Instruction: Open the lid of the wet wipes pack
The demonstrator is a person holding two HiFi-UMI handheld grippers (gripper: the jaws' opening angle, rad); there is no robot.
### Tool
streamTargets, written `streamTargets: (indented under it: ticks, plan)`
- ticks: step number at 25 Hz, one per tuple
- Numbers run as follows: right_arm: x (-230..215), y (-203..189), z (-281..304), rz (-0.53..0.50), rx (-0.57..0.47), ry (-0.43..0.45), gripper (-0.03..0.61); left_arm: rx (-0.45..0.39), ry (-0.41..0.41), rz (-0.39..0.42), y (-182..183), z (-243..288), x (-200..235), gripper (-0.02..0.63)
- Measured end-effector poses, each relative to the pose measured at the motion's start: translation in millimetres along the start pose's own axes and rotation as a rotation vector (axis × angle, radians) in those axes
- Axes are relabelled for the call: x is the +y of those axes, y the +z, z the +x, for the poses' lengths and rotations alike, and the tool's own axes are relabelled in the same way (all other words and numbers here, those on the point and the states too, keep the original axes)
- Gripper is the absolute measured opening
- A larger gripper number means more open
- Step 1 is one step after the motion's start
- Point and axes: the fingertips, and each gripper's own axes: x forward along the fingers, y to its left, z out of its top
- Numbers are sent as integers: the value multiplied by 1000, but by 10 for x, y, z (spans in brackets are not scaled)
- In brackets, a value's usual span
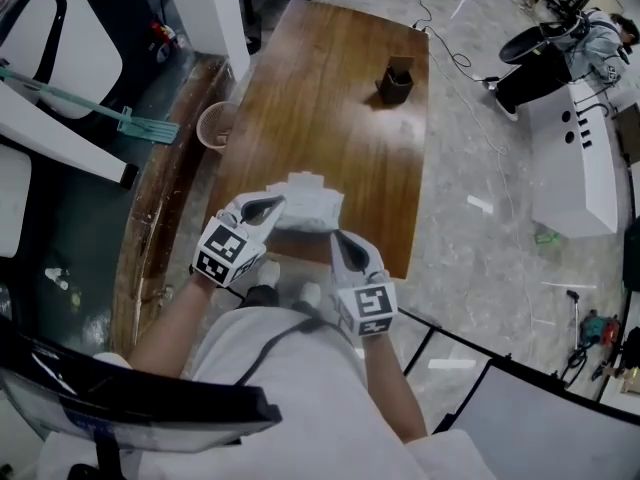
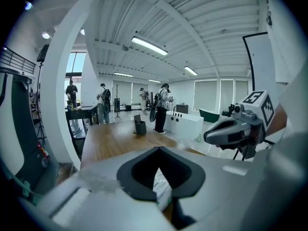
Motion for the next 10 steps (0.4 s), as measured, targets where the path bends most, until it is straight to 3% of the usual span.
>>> streamTargets:
  ticks: [10]
  plan:
    - [45,-5,-70,1,12,-2,8,-27,42,-59,-23,-162,108,6]
